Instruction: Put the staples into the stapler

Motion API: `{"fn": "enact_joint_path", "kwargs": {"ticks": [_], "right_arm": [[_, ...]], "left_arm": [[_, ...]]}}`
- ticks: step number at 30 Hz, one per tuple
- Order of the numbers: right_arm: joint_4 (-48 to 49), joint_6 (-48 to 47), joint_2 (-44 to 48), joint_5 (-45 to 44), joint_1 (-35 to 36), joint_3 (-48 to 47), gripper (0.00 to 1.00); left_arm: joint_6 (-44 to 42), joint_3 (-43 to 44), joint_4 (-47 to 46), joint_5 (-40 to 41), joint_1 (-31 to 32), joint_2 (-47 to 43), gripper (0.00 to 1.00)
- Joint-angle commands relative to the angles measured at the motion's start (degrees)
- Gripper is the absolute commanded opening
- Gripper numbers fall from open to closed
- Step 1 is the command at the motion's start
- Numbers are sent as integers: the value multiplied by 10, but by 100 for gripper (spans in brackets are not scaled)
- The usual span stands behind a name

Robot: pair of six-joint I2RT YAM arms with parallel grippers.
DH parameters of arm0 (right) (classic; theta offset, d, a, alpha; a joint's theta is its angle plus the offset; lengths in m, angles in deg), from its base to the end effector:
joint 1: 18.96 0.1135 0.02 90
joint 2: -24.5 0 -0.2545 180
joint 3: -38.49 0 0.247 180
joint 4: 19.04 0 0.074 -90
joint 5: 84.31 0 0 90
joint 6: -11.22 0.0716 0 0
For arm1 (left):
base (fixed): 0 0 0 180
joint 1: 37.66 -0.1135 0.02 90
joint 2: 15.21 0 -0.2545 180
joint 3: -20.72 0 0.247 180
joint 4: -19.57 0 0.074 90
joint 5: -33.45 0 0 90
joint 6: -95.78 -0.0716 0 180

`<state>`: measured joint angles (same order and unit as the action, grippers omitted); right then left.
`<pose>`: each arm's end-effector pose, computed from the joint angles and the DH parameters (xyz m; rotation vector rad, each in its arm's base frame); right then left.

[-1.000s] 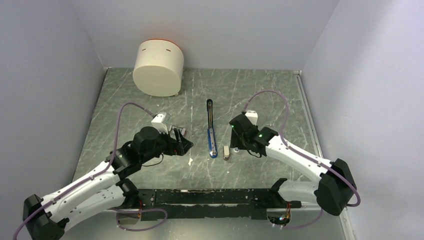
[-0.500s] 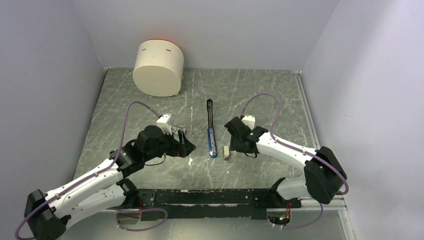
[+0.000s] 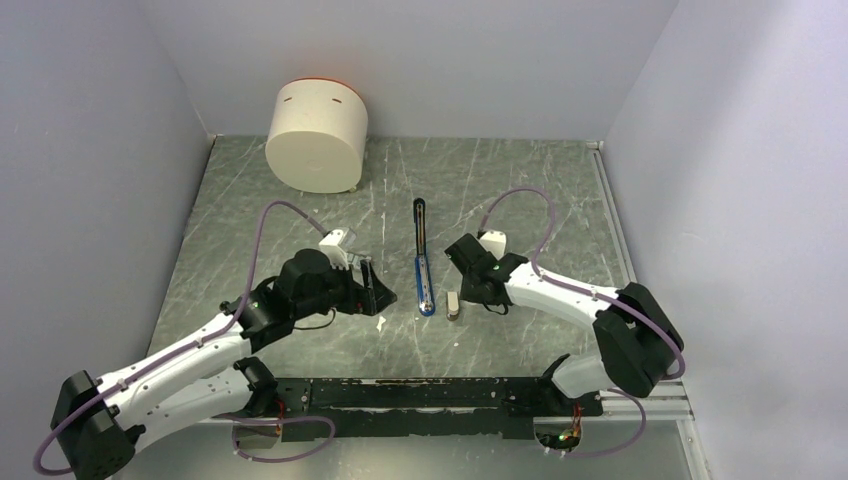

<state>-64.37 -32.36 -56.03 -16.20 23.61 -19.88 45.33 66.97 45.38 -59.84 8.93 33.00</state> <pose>0.2100 0.1567 0.1416 0.1872 2.5939 0.0040 0.1523 -0.1670 0.2270 0.1736 2.1990 -0.9554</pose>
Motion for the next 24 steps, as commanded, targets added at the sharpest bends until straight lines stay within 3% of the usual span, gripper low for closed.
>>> {"fn": "enact_joint_path", "kwargs": {"ticks": [1,10,18,24], "right_arm": [[32,6,1,-16,-8,18,35],[50,-3,38,-22,-18,35,19],[123,-7,156,67,-74,91,16],[142,11,213,137,-134,102,16]], "left_arm": [[28,3,-26,-29,-3,9,91],[63,25,-46,-49,-3,48,91],[107,83,-144,-103,9,153,61],[81,198,-136,-85,46,293,57]]}}
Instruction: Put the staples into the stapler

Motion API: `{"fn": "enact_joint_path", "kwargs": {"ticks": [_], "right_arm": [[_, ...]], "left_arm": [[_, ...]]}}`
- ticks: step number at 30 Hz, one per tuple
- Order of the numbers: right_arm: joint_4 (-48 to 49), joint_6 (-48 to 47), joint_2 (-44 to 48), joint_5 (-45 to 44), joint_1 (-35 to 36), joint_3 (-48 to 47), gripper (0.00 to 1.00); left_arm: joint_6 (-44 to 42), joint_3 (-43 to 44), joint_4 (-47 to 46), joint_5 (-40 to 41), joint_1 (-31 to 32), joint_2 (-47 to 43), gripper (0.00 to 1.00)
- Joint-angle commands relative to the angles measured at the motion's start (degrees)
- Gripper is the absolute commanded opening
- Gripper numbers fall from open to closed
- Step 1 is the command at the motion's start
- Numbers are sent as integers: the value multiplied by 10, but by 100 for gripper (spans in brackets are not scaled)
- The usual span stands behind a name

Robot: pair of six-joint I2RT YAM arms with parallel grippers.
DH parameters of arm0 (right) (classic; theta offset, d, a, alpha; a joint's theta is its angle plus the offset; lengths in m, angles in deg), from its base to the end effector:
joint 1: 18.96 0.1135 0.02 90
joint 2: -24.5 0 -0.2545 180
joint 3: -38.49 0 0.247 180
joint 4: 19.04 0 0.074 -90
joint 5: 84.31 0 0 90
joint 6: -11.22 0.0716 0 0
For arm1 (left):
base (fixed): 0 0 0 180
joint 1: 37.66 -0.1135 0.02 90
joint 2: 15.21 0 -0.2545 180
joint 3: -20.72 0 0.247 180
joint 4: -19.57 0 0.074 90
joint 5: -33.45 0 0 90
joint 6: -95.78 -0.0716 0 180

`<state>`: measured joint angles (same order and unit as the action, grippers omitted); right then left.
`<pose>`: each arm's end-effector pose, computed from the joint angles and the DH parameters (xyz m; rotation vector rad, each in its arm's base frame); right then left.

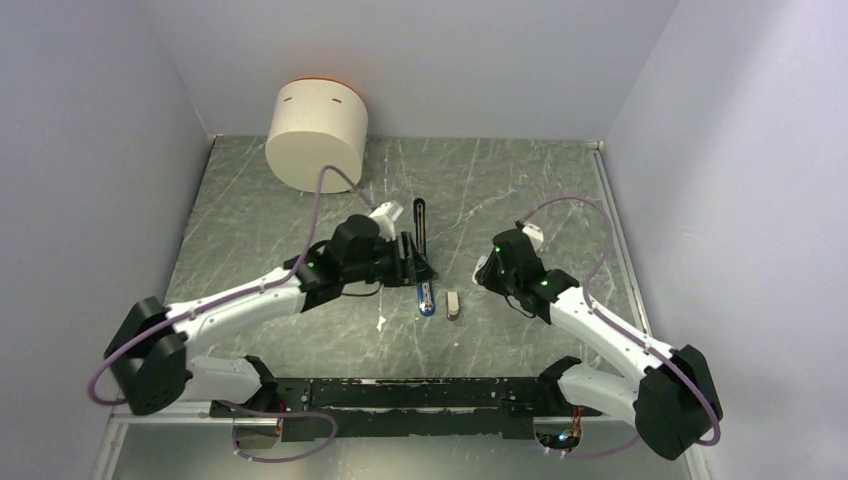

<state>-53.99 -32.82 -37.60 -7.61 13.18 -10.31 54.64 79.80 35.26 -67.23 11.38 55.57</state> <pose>0.2094 0.1121 0.1744 0.3967 2.3816 0.3611 0.1907 -0.2400 0.2373 0.1333 2.2810 -1.1862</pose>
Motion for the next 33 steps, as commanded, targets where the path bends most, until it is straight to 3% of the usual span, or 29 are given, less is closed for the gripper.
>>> {"fn": "enact_joint_path", "kwargs": {"ticks": [1,10,15,20,25,33], "right_arm": [[40,21,32,62,-39,8,17],[40,35,62,179,-128,25,17],[38,34,57,237,-155,28,16],[22,31,56,251,-163,26,16],[11,27,61,252,-165,21,16],[8,19,52,269,-169,18,16]], "left_arm": [[-20,92,-26,-1,26,91,56],[-32,176,-85,-16,48,251,43],[-32,172,-153,-51,49,302,47],[-48,183,-178,-66,50,333,50],[-62,184,-180,-51,50,347,40],[-70,178,-201,-41,51,355,43]]}}
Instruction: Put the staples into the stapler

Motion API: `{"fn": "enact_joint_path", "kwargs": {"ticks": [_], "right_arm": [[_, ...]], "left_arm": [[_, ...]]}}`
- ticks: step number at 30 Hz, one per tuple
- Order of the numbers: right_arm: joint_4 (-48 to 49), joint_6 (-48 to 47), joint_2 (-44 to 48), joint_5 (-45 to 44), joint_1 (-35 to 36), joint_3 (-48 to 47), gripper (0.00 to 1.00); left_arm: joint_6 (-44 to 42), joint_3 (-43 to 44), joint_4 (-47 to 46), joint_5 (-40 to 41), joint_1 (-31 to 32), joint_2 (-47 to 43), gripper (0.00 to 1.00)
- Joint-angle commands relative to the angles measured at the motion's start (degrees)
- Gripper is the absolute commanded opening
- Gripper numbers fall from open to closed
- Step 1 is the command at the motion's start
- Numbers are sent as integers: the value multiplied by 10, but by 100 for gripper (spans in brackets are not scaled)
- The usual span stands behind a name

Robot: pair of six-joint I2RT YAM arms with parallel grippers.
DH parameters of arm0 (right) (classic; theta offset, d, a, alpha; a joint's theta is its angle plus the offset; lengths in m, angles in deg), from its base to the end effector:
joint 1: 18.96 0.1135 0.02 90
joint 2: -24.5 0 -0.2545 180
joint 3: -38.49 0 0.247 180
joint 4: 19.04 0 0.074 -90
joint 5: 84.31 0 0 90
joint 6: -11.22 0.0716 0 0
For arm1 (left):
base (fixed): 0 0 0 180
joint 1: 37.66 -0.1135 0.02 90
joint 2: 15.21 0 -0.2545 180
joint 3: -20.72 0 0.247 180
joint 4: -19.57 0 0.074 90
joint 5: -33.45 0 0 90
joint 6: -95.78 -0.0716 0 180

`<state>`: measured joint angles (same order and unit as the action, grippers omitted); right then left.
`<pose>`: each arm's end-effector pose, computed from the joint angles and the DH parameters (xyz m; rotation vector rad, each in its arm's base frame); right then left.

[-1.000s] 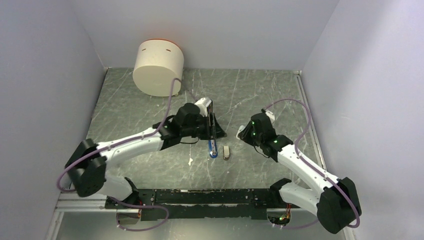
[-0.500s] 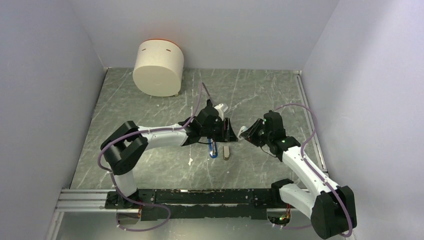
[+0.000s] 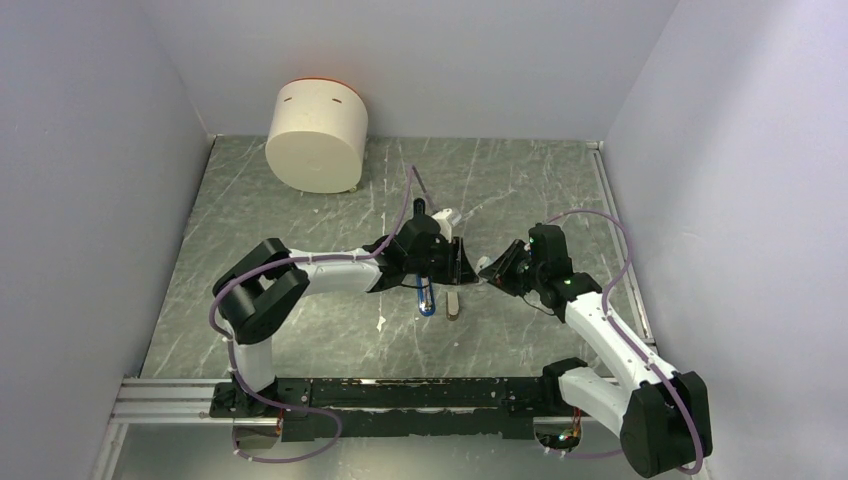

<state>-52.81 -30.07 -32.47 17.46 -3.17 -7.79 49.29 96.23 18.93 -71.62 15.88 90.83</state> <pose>0.2143 0.0758 0.1801 0.5962 2.3945 0.7671 0.2389 -0.3546 0.1613 0.3836 2.3191 -1.2214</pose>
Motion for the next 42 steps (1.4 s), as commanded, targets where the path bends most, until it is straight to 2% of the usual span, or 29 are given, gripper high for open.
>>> {"fn": "enact_joint_path", "kwargs": {"ticks": [1,16,24,32,42], "right_arm": [[-3,-9,1,21,-7,-8,16],[2,-9,-6,28,-8,-11,15],[-83,-43,-26,-25,-24,-65,15],[-99,-80,-44,-86,-41,-97,17],[-76,-127,-136,-133,-67,-140,22]], "left_arm": [[-19,15,-36,8,5,2,42],[-46,19,-10,11,9,22,5],[-71,6,6,9,12,37,5],[-80,13,7,4,18,55,5],[-57,17,-2,-10,24,80,5]]}}
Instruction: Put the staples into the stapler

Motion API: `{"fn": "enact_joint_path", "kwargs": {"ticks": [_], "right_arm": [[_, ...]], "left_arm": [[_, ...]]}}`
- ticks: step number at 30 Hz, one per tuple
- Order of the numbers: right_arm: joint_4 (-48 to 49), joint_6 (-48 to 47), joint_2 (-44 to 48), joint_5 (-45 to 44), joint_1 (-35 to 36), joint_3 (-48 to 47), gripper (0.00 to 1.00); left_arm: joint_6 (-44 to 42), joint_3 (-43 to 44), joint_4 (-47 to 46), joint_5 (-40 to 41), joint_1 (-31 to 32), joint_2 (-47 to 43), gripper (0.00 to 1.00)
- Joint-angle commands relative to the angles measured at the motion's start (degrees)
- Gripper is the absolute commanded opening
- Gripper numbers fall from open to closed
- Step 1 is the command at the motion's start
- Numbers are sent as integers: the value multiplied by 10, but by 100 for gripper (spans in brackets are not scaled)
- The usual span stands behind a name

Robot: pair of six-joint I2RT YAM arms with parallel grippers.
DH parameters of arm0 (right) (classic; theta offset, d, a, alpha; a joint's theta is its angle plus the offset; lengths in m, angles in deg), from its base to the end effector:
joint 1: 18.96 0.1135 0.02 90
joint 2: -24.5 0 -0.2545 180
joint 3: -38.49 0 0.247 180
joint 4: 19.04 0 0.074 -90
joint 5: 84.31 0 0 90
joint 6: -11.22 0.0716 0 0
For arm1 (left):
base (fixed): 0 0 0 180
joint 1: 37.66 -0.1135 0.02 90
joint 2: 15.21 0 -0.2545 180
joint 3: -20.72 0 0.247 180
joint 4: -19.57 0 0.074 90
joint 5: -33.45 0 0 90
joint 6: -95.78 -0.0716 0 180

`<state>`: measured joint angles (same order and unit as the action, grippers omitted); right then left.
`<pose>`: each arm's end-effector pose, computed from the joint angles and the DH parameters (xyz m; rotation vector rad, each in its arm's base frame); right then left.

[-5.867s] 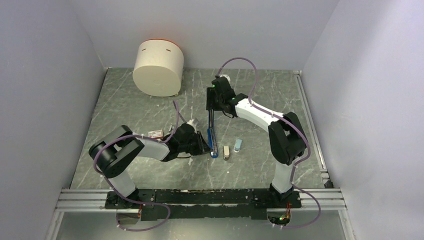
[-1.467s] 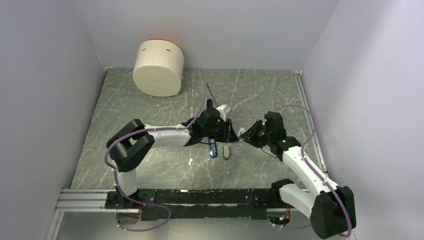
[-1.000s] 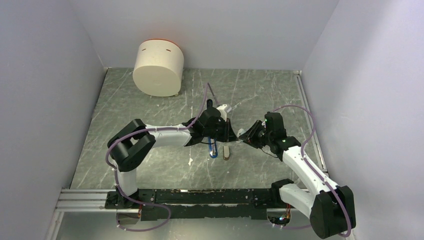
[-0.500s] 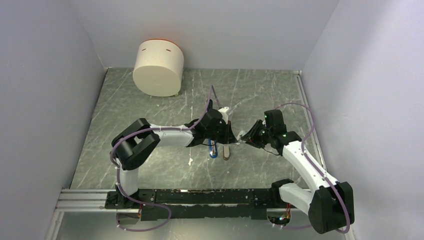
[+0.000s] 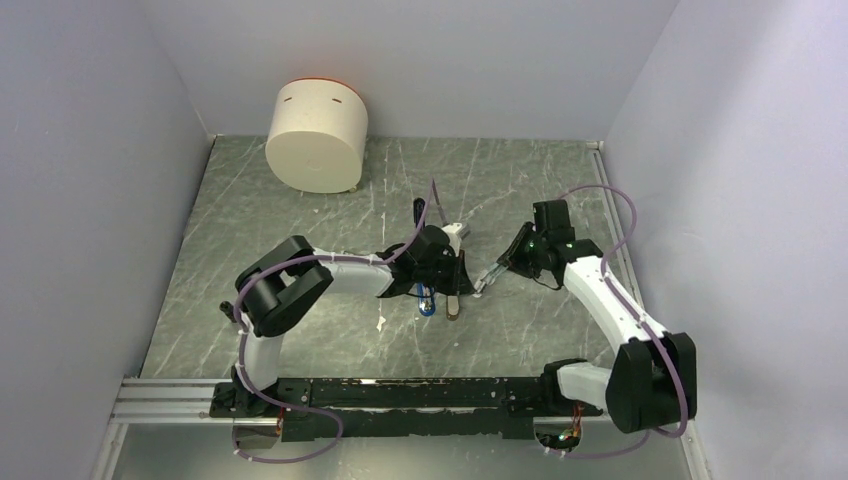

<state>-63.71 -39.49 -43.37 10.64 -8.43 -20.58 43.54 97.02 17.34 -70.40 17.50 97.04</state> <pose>0.2493 0.0526 0.1947 0.6006 2.4898 0.4564 0.2348 -0.3674 0.1244 0.5148 2.3380 -1.1261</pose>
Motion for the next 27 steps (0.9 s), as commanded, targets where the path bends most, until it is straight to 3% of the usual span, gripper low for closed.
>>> {"fn": "enact_joint_path", "kwargs": {"ticks": [1,17,27], "right_arm": [[38,-33,-35,-67,-15,-12,23],[97,-73,-97,-6,-16,14,36],[88,-100,-96,-6,-16,4,48]], "left_arm": [[5,10,11,-26,9,22,5],[37,41,9,-28,12,44,8],[-35,79,79,4,13,-4,14]]}}
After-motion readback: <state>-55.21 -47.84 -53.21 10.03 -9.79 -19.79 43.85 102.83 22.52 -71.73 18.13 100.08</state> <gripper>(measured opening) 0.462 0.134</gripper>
